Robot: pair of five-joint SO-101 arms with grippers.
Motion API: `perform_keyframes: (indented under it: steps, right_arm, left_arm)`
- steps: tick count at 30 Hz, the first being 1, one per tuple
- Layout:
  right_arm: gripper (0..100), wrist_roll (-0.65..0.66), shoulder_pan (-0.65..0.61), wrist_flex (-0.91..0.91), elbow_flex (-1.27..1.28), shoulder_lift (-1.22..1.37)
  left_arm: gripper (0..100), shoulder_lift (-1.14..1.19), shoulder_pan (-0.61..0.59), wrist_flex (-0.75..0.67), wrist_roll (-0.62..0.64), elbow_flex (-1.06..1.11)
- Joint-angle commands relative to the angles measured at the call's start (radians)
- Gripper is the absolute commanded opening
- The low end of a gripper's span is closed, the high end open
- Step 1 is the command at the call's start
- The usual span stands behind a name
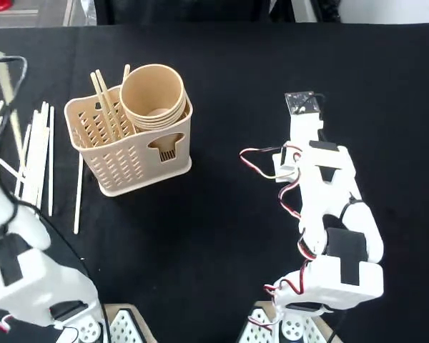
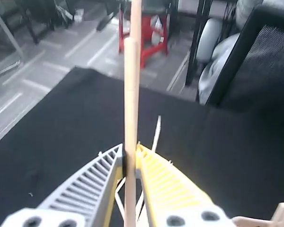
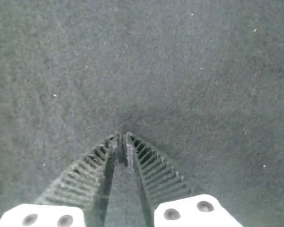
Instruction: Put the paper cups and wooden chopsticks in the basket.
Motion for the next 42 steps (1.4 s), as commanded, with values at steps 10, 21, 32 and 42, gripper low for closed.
perform_keyframes:
  steps: [10,21,32,42]
  right_arm:
    - [1.2,0.008,0.008,-0.008,-0.005,-0.013]
    - [1.2,0.008,0.008,-0.008,-0.005,-0.013]
    - [1.2,0.008,0.008,-0.008,-0.005,-0.013]
    - [1.2,0.008,0.008,-0.012,-0.007,-0.012]
  left_arm:
    - [3,-0.368,0.197,0.0,0.175,0.033]
    - [3,-0.867,0.39,-0.144,0.173,0.803]
    - [3,-1.447,0.392,-1.079,0.212,1.831]
    - [3,-1.267,0.476,-1.355,0.275,1.968]
